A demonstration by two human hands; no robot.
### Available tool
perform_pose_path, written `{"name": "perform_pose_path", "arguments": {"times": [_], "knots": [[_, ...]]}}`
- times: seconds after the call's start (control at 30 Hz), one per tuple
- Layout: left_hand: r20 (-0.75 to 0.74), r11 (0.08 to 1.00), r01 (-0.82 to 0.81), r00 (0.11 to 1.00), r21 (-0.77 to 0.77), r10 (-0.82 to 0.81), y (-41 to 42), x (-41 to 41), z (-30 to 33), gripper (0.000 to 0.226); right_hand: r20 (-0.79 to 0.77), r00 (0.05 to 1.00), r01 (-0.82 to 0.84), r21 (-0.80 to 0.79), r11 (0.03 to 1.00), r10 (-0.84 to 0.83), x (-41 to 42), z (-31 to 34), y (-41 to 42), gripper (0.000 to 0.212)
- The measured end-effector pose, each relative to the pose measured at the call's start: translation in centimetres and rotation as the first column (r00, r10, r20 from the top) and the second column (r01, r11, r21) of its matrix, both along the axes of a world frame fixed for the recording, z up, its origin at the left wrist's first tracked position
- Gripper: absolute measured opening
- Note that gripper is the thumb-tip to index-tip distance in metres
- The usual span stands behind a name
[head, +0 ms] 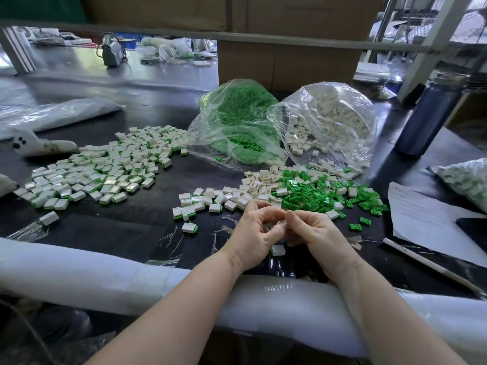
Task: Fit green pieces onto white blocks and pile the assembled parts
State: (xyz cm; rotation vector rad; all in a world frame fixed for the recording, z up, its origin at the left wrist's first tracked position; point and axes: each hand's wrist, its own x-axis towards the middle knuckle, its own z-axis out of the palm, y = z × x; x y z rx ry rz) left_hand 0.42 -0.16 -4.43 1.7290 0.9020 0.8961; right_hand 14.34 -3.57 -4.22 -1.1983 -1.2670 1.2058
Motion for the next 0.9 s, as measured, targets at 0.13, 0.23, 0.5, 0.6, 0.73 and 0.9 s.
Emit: {"name": "perform_pose_path", "arguments": {"times": [0.13,0.23,0.5,0.6,0.73,0.9], "knots": [[-0.026,0.999,0.014,1.000,0.031,-0.013,-0.06,0.18,-0.12,0.013,-0.018,1.000,-0.007,-0.036,0.999,0.006,0.23,-0.11,0.11,0.019],[-0.003,1.000,0.022,1.000,0.018,-0.022,-0.13,0.23,-0.08,0.012,-0.035,0.999,-0.028,-0.059,0.998,0.026,0.27,0.06,0.07,0.020],[-0.048,0.998,0.038,0.998,0.043,-0.036,-0.16,0.20,-0.08,0.018,-0.090,0.995,-0.040,-0.039,0.998,0.036,0.27,-0.03,-0.06,0.027],[-0.062,0.997,0.049,0.997,0.054,-0.046,-0.27,0.27,0.04,0.020,-0.090,0.996,-0.024,-0.022,0.999,0.021,0.23,-0.06,-0.12,0.023],[-0.094,0.995,0.068,0.994,0.080,-0.060,-0.34,0.27,0.10,0.022,-0.085,0.996,-0.011,-0.014,1.000,0.010,0.24,-0.05,-0.19,0.015],[-0.114,0.992,0.075,0.991,0.099,-0.064,-0.35,0.32,-0.10,0.020,-0.116,0.993,-0.011,-0.035,0.999,0.007,0.17,0.08,-0.23,0.016]]}}
